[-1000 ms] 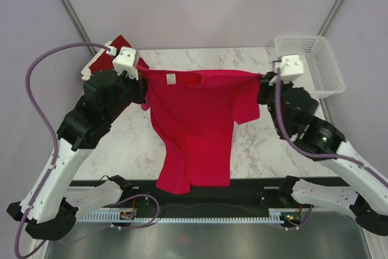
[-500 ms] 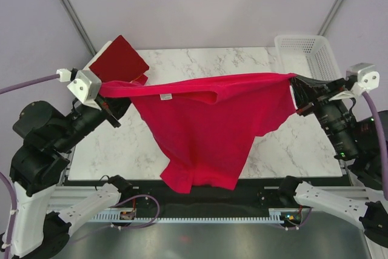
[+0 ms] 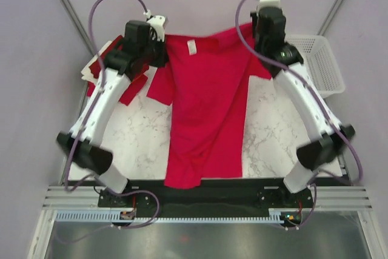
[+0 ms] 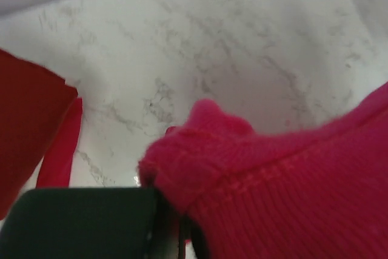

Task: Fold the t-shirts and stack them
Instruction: Flatten the tshirt out

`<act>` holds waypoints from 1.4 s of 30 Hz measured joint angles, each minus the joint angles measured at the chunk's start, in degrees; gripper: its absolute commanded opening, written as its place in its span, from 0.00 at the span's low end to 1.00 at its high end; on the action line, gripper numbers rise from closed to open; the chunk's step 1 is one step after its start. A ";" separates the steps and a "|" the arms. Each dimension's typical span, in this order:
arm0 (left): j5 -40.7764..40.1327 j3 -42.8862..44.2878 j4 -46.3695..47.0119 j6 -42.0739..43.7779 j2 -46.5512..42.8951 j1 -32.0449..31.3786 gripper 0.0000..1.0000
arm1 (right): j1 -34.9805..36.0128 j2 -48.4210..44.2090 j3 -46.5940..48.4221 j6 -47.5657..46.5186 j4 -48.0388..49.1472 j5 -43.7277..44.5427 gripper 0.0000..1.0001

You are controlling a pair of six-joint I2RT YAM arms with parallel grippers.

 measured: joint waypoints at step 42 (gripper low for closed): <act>1.22 -41.33 17.05 -30.53 14.34 -12.79 0.52 | -18.23 10.99 -14.34 19.85 -9.09 -12.72 0.00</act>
